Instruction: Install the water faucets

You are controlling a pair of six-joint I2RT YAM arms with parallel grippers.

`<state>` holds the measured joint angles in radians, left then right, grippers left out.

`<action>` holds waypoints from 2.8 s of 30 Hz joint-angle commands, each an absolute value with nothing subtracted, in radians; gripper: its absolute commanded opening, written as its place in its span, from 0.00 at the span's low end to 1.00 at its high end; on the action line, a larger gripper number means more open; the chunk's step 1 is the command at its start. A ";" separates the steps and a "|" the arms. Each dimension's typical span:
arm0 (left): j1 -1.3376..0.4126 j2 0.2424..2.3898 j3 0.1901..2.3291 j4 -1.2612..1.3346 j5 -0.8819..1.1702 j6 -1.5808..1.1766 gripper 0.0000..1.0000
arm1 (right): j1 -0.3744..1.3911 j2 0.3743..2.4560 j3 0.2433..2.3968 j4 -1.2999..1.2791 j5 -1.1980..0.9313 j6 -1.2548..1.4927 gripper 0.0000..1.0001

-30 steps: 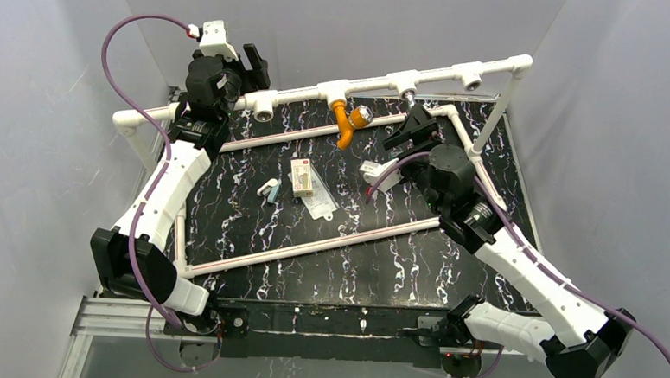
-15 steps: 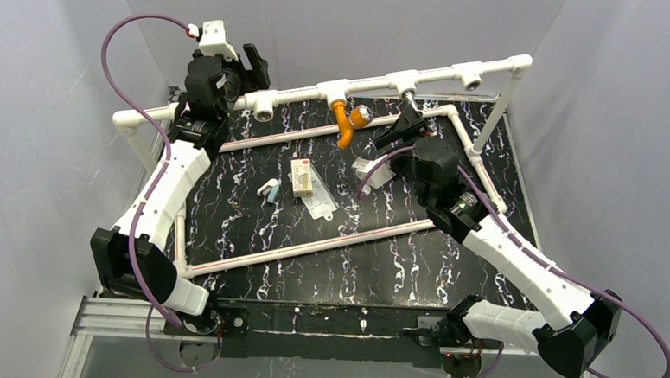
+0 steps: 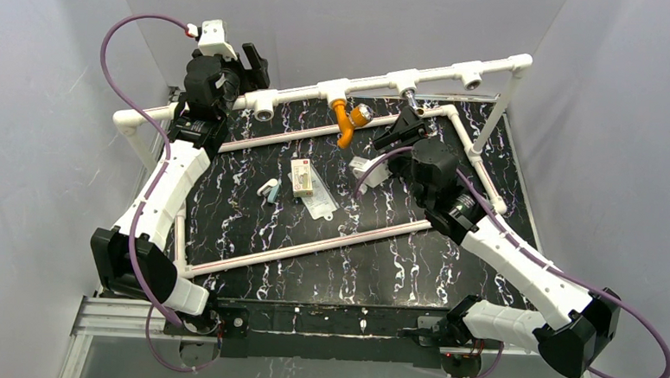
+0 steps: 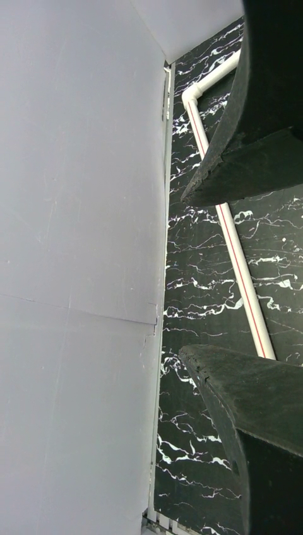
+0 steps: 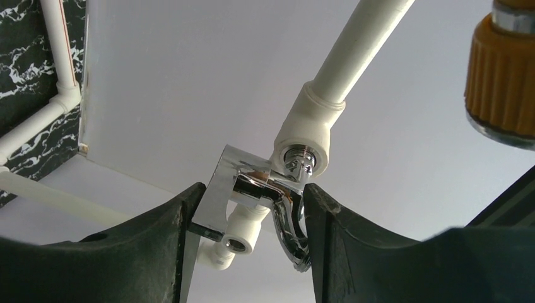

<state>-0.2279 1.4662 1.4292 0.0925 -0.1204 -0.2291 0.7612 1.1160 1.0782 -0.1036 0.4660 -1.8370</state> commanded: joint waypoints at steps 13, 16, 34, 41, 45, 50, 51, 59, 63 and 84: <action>-0.212 1.545 1.324 -0.228 -0.089 -0.219 0.77 | 0.768 1.043 1.083 0.121 0.364 -1.289 0.28; -0.210 1.543 1.324 -0.229 -0.092 -0.218 0.77 | 0.767 1.031 1.087 0.150 0.334 -1.133 0.28; -0.210 1.540 1.324 -0.229 -0.089 -0.219 0.77 | 0.762 1.027 1.150 0.338 0.476 -0.422 0.26; -0.209 1.545 1.324 -0.229 -0.085 -0.221 0.77 | 0.756 1.017 1.198 0.341 0.572 -0.210 0.23; -0.207 1.545 1.324 -0.229 -0.083 -0.221 0.77 | 0.754 1.014 1.227 0.326 0.633 -0.062 0.18; -0.207 1.543 1.322 -0.229 -0.084 -0.221 0.77 | 0.752 0.999 1.247 0.322 0.702 0.108 0.17; -0.207 1.543 1.323 -0.229 -0.085 -0.221 0.77 | 0.752 0.996 1.248 0.327 0.711 0.128 0.17; -0.207 1.542 1.324 -0.230 -0.081 -0.219 0.77 | 0.752 1.008 1.308 0.268 0.621 0.065 0.32; -0.205 1.542 1.325 -0.229 -0.080 -0.220 0.77 | 0.752 1.006 1.328 0.206 0.550 -0.045 0.43; -0.204 1.549 1.326 -0.234 -0.076 -0.219 0.77 | 0.752 1.003 1.390 -0.322 0.414 -0.897 0.81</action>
